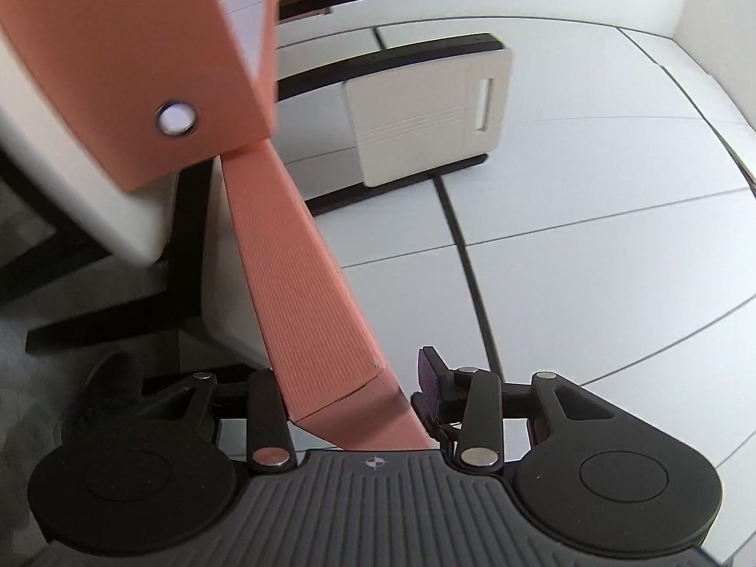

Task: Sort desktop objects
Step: 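Swing the lid down with the left gripper while the right gripper grips the lid edge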

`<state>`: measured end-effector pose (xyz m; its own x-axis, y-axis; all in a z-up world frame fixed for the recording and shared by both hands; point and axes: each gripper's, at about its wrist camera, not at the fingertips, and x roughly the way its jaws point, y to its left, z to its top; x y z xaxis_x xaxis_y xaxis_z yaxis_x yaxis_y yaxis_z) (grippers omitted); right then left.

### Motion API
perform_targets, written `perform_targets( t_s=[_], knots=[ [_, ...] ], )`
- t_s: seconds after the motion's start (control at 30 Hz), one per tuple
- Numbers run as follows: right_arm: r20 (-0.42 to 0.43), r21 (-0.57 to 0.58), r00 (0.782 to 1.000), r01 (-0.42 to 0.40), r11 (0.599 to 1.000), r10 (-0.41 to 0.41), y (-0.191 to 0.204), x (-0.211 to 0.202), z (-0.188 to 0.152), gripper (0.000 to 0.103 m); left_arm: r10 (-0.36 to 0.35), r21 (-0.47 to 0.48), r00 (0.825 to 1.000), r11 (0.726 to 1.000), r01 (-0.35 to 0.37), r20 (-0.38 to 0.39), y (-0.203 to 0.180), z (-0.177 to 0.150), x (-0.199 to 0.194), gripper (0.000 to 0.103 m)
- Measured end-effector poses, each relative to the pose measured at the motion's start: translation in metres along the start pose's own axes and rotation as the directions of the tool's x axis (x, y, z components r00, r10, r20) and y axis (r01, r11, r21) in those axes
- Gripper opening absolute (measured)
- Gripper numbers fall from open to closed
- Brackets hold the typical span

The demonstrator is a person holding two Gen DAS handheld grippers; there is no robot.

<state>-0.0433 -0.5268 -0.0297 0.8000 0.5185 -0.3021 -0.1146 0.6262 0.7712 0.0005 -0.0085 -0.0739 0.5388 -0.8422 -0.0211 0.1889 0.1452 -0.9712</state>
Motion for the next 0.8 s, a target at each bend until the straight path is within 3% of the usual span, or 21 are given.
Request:
perform_targets(
  t_s=[0.13, 0.33, 0.47, 0.57, 0.67, 0.8],
  knots=[
    [0.037, -0.035, 0.999, -0.012, 0.999, 0.013, 0.020, -0.007, 0.003, 0.059, -0.014, 0.035, 1.000, 0.999, 0.014, 0.023, 0.008, 0.002, 0.021, 0.045],
    [0.065, -0.101, 0.995, -0.065, 0.993, 0.072, 0.060, 0.012, 0.016, 0.059, -0.049, 0.085, 0.993, 0.996, 0.040, 0.107, -0.016, 0.025, -0.005, 0.045],
    [0.055, -0.129, 0.989, -0.130, 0.983, 0.138, 0.086, 0.045, 0.025, 0.059, -0.053, 0.130, 0.979, 0.991, 0.028, 0.196, -0.029, 0.047, -0.034, 0.045],
    [0.023, -0.132, 0.982, -0.185, 0.974, 0.190, 0.105, 0.086, 0.029, 0.059, -0.009, 0.155, 0.959, 0.987, -0.037, 0.283, -0.032, 0.062, -0.054, 0.045],
    [-0.018, -0.126, 0.974, -0.228, 0.965, 0.228, 0.121, 0.138, 0.026, 0.059, 0.075, 0.156, 0.919, 0.977, -0.146, 0.387, -0.031, 0.078, -0.072, 0.045],
    [-0.084, -0.084, 0.961, -0.272, 0.959, 0.265, 0.131, 0.215, 0.019, 0.059, 0.136, 0.166, 0.870, 0.956, -0.240, 0.474, -0.024, 0.104, -0.090, 0.045]
  ],
)
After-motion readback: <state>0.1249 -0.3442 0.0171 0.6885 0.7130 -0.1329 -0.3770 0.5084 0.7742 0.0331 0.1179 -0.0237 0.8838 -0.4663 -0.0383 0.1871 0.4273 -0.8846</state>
